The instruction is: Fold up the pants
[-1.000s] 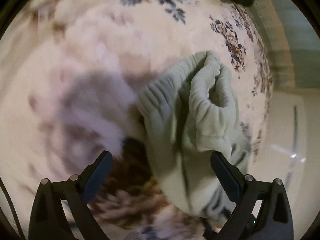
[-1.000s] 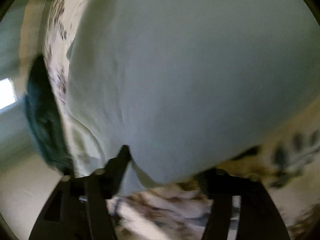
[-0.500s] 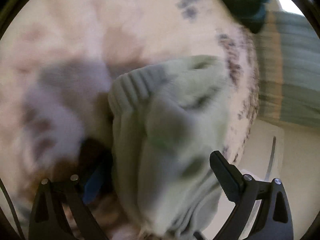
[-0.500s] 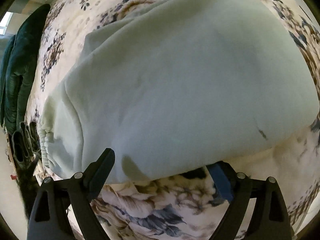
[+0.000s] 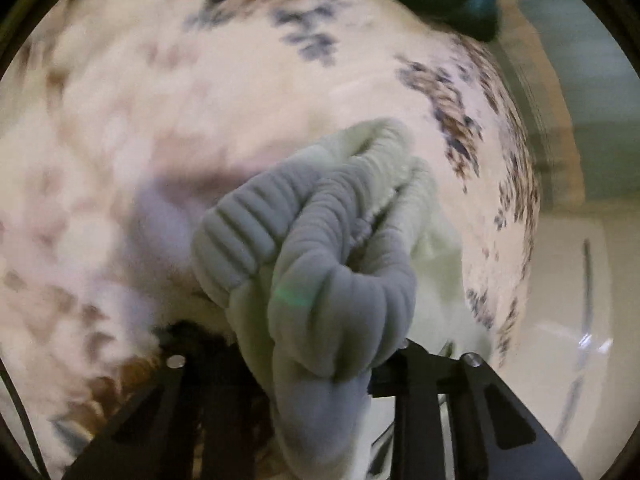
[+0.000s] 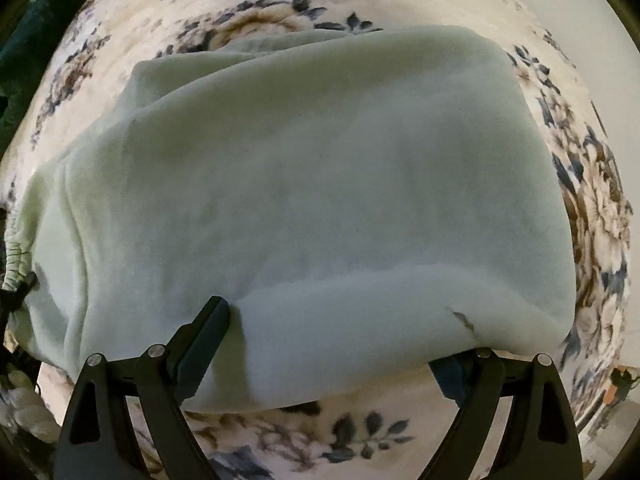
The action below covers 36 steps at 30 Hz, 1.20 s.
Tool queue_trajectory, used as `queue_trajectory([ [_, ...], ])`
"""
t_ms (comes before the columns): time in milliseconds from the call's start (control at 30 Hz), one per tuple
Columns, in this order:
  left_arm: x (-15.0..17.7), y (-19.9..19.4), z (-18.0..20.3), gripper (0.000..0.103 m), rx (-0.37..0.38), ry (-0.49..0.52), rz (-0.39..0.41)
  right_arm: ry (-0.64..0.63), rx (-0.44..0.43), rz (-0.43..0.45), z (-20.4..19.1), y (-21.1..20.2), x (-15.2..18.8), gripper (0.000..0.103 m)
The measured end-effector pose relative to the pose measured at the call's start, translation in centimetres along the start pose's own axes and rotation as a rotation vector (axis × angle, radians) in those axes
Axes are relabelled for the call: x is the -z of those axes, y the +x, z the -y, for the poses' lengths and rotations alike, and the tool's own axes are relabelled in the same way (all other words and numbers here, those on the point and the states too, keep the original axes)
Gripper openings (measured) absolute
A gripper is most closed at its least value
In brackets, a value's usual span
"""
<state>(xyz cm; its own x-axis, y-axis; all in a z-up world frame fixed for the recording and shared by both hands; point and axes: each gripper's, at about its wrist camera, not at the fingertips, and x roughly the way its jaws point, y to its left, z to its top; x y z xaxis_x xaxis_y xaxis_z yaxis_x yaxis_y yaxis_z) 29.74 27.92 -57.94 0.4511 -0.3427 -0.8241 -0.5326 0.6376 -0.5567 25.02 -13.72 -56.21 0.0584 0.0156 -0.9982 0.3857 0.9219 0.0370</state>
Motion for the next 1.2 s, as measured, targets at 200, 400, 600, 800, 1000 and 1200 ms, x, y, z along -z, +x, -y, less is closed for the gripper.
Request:
queue_trajectory([
  [200, 2.7, -5.2, 8.0, 0.020, 0.031, 0.275, 0.148, 0.051, -0.077, 0.025, 3.4, -1.7, 0.4, 0.094],
  [400, 10.8, -7.6, 19.7, 0.019, 0.119, 0.612, 0.159, 0.143, -0.155, 0.060, 9.0, -4.0, 0.2, 0.094],
  [600, 24.9, -0.5, 27.4, 0.019, 0.096, 0.847, 0.003, 0.285, -0.199, 0.050, 18.4, -5.2, 0.3, 0.094],
  [800, 37.3, 14.4, 29.3, 0.018, -0.097, 1.049, -0.174, 0.448, -0.028, 0.051, 32.8, -5.2, 1.9, 0.094],
  [1000, 40.7, 13.0, 31.4, 0.066, -0.232, 1.162, -0.157, 0.428, -0.005, 0.118, 39.6, -6.7, 1.3, 0.094],
  [1200, 41.8, 4.6, 33.2, 0.097, -0.148, 1.207, -0.157, 0.341, -0.233, 0.212, 38.5, -8.9, -2.1, 0.098],
])
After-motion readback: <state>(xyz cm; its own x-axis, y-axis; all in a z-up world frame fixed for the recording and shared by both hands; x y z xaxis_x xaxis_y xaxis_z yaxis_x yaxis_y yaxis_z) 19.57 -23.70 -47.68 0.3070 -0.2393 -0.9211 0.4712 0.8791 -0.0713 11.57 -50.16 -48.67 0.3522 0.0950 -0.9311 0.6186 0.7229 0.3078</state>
